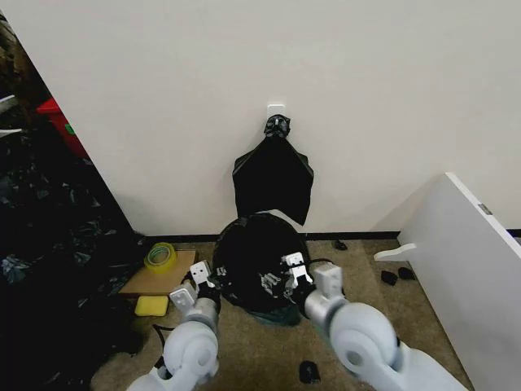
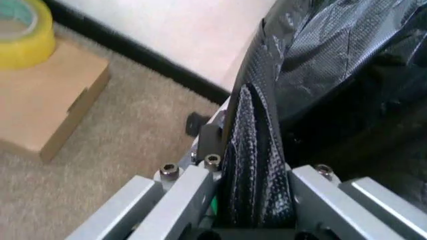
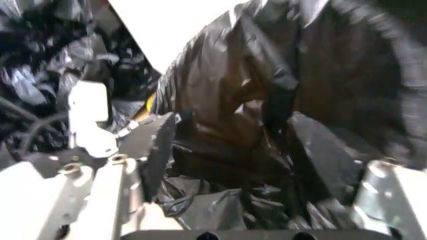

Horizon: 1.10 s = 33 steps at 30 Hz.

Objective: Place the garbage bag over the trash bin.

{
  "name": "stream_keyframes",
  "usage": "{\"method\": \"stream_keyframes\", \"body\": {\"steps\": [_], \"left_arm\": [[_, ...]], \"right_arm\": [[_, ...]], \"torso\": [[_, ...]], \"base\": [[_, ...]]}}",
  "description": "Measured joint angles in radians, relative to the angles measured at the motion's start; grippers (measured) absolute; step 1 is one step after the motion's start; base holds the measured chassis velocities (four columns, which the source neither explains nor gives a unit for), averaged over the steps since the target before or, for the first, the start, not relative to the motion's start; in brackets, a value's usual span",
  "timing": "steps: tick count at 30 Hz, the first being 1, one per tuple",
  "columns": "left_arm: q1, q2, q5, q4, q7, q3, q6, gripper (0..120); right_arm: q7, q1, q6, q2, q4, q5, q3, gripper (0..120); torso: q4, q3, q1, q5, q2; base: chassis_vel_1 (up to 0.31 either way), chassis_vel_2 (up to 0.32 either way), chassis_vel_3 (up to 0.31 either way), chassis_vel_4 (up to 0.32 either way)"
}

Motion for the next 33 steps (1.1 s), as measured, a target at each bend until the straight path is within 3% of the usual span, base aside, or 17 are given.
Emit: {"method": "stream_keyframes", "body": {"steps": [4, 5, 9, 14, 33], "left_arm": [[-0.002, 0.005, -0.024, -0.001, -0.013, -0.008, 0.005, 0], [-0.004, 0.013, -0.045, -0.002, -0.025, -0.013, 0.007, 0], [-0.010, 0.028, -0.090, -0.003, -0.048, -0.022, 0.014, 0], [-0.010, 0.040, -0.121, -0.019, -0.059, -0.026, 0.017, 0], [0.029, 0.049, -0.152, -0.098, -0.063, -0.024, 0.030, 0]], "right_arm": [[-0.051, -0.106, 0.013, 0.001, 0.047, -0.043, 0.096, 81], [-0.088, -0.179, 0.023, -0.004, 0.067, -0.106, 0.149, 89], [-0.115, -0.321, 0.045, -0.022, 0.083, -0.220, 0.238, 99], [-0.145, -0.388, 0.064, -0.026, 0.048, -0.254, 0.276, 100], [-0.146, -0.297, 0.082, 0.002, -0.173, -0.324, 0.211, 100]], "torso": [[-0.0001, 0.000, 0.000, 0.0003, 0.000], [-0.0003, 0.000, 0.000, 0.0001, 0.000], [-0.0003, 0.000, 0.000, 0.0001, 0.000], [-0.0003, 0.000, 0.000, 0.0001, 0.000], [-0.0001, 0.000, 0.000, 0.0001, 0.000]], "base": [[0.000, 0.000, 0.000, 0.000], [0.000, 0.000, 0.000, 0.000], [0.000, 0.000, 0.000, 0.000], [0.000, 0.000, 0.000, 0.000], [0.000, 0.000, 0.000, 0.000]]}}
